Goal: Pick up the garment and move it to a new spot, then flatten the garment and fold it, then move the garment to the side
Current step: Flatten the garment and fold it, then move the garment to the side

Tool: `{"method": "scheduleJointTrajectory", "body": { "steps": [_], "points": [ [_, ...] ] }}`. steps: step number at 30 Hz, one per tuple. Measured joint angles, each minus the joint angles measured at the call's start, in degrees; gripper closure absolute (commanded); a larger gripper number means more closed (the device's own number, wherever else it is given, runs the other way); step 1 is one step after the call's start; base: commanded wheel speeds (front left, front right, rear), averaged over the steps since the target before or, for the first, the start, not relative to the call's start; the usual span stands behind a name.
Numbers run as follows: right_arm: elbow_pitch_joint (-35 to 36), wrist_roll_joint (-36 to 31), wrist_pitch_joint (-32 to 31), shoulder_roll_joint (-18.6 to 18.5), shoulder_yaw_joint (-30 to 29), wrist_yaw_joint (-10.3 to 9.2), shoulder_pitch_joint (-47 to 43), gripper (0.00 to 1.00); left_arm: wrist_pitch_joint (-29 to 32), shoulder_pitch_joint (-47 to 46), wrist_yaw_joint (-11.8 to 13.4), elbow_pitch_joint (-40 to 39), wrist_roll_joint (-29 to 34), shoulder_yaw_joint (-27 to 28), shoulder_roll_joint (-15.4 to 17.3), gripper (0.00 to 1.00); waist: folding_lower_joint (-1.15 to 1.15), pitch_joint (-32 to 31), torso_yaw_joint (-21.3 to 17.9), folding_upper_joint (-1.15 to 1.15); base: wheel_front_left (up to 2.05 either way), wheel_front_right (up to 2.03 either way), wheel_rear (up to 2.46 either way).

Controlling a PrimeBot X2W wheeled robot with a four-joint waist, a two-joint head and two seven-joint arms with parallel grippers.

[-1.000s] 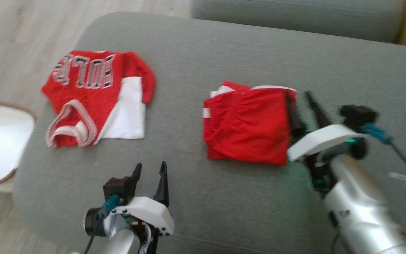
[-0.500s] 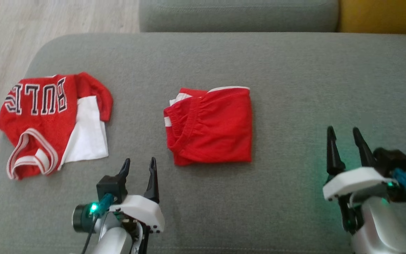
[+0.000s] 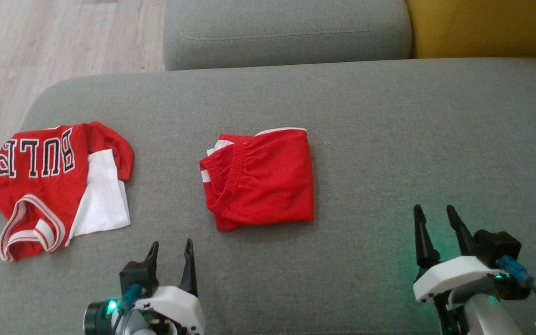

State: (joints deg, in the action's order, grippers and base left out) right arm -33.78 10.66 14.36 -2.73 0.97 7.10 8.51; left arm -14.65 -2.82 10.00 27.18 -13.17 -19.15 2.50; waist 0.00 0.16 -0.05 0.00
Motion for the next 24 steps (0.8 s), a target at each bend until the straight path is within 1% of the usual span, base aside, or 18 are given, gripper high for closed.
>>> {"method": "scheduleJointTrajectory", "body": {
  "steps": [7, 13, 16, 19, 24],
  "points": [
    [0.1, 1.7, 0.0, 0.0, 1.4, 0.0, 0.0, 0.0, 0.0, 0.3, 0.0, -0.7, 0.0, 0.5, 0.0, 0.0, 0.0, 0.1, 0.3, 0.0, 0.0, 0.0, 0.0],
    [0.1, 2.4, 0.0, 0.0, 2.6, 0.0, 0.3, 0.0, 0.0, 0.2, -0.4, -1.4, -0.1, -1.2, 0.0, 0.0, 0.0, 1.2, 2.3, 0.0, 0.0, 0.0, 0.0],
    [-0.1, 2.5, 0.0, 0.0, 3.3, 0.01, 0.7, 0.0, 0.0, -0.1, -0.5, -1.9, -0.1, -2.8, 0.0, 0.0, 0.0, 2.3, 3.9, 0.0, 0.0, 0.0, 0.0],
    [-1.3, 4.0, 0.0, 0.0, 4.8, 0.0, 2.4, 0.0, 0.0, -0.8, -0.4, -2.4, -1.7, -3.9, 0.1, 0.0, 0.0, 3.2, 6.1, 0.0, 0.0, 0.0, 0.0],
    [-5.6, 6.1, 0.0, 0.0, 7.2, 0.0, 7.1, 0.0, 0.0, -1.2, -0.3, -3.1, -2.1, -5.0, 0.1, 0.0, 0.0, 4.7, 10.3, 0.0, 0.0, 0.0, 0.0]
  ]
}}
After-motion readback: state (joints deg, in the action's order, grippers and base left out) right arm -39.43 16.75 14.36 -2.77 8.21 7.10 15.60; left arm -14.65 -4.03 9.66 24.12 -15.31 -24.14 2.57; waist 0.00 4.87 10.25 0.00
